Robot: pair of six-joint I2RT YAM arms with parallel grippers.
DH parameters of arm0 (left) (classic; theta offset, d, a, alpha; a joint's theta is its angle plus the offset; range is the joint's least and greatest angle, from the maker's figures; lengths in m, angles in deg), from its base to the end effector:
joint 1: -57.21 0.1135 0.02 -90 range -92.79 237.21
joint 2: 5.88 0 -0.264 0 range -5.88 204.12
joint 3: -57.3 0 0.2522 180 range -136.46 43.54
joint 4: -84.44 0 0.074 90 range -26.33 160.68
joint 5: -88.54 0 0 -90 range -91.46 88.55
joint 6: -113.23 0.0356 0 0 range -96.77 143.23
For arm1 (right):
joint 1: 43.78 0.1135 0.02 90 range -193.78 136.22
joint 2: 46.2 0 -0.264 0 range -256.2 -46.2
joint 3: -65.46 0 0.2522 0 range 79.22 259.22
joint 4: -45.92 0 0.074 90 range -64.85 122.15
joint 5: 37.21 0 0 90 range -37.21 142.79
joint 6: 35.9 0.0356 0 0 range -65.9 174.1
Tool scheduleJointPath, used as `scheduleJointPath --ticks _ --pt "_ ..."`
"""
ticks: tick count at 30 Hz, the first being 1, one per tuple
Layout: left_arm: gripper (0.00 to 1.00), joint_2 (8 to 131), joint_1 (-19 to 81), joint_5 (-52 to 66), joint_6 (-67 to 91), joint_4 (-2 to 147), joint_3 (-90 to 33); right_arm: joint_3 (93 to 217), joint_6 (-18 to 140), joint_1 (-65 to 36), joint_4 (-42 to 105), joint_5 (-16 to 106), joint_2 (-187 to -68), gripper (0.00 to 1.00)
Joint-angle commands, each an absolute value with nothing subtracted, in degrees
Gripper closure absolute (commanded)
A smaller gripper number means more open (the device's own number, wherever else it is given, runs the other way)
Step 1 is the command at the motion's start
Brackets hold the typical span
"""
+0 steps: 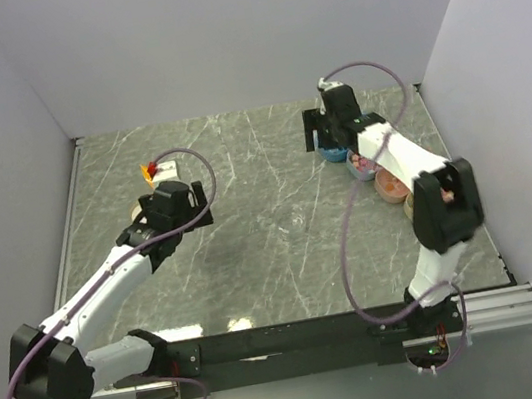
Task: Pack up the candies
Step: Move the storage box to the center of the board.
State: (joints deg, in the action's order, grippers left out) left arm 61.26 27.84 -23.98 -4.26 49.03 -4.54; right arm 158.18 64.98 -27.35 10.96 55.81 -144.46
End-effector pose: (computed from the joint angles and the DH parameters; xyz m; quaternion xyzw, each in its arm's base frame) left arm 0.2242 -0.1105 0.2638 -0.0668 0.8926 -0.0386 0.4441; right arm 0.3768 0.1091 0.2793 -0.0329 0.9073 0.0755 0.4123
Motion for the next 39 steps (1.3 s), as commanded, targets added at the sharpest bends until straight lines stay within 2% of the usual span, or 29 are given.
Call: scheduleJointPath --ticks 1,2,7,8,13,24,28,39 --pt "0.01 59.34 28.38 -29.04 -2.35 53.54 -3.74 166.74 61.84 -29.80 13.61 54.03 -152.70 0.18" --pt "0.01 59.77 28.47 -29.84 -2.44 53.54 -4.27 170.94 61.58 -30.41 13.26 53.41 -154.90 0.24" --pt "0.01 60.83 28.91 -32.74 -2.00 54.59 -3.31 180.99 62.10 -32.26 9.92 50.94 -166.95 0.33" --pt "0.01 60.92 28.91 -33.53 -1.74 54.42 -3.22 182.13 62.19 -32.44 10.09 50.33 -168.01 0.37" --pt "0.01 62.15 28.99 -34.59 -1.12 55.12 -3.39 188.46 62.63 -32.53 4.91 47.51 -174.87 0.42" --pt "0.01 63.65 29.17 -33.71 -0.85 54.15 -4.97 185.84 61.40 -30.95 2.44 44.26 -174.26 0.56" --pt "0.00 63.65 29.08 -33.27 -0.94 53.54 -5.50 182.94 61.31 -28.67 3.41 44.35 -171.81 0.66" --pt "0.01 63.38 29.08 -33.54 -1.47 52.31 -6.29 183.90 66.05 -19.44 1.49 46.46 -170.39 0.75"
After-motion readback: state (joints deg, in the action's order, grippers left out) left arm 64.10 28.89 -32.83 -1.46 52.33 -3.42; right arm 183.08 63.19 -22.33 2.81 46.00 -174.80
